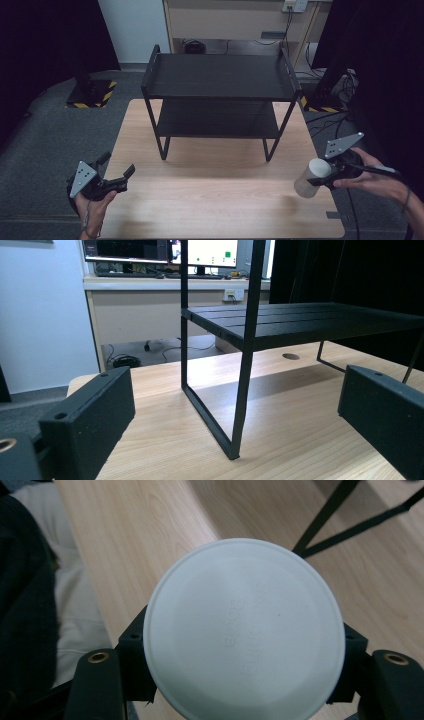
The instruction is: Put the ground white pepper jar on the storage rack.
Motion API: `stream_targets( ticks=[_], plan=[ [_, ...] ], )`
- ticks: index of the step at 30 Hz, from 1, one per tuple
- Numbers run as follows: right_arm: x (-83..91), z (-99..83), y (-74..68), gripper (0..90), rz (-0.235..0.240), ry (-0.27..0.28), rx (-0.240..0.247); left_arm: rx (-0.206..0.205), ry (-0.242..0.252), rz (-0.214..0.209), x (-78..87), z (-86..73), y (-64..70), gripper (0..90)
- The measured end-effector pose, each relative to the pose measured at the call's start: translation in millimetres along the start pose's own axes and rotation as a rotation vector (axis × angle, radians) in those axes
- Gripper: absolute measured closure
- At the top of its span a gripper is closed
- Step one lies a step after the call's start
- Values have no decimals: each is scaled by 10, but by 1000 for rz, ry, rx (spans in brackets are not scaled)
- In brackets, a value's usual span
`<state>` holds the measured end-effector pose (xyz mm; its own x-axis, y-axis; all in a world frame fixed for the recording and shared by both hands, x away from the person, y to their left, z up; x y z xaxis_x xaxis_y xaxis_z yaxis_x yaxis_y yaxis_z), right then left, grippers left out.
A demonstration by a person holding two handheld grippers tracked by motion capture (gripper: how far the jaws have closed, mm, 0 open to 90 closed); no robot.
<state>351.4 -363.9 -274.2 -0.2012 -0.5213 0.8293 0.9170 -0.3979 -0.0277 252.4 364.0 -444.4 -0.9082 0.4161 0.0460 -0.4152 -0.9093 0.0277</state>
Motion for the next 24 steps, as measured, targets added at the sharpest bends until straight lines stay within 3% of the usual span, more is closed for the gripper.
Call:
stream_targets(
  ticks=[9,18,24],
  plan=[
    [525,628,-143,337,55,-1,74,-1,7,0,6,5,1,3],
    [1024,1238,-304,337,53,-2,167,5,12,-2,9,3,-8,0],
    [1235,1566,-402,337,60,-17,208,8,13,-4,8,0,-20,0]
  ],
)
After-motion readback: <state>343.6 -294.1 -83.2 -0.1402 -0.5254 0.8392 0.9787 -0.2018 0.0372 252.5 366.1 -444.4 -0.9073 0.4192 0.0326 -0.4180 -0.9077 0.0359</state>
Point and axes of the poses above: each handheld gripper's, and its own axes: x roughly backward along the jaws, z roughly out of its top, y roughly to its right, the point moved 7 cm from there along -x, roughly forward along the jaws, and after that the axes turned 2 degrees about z, right-handed, at the moved point
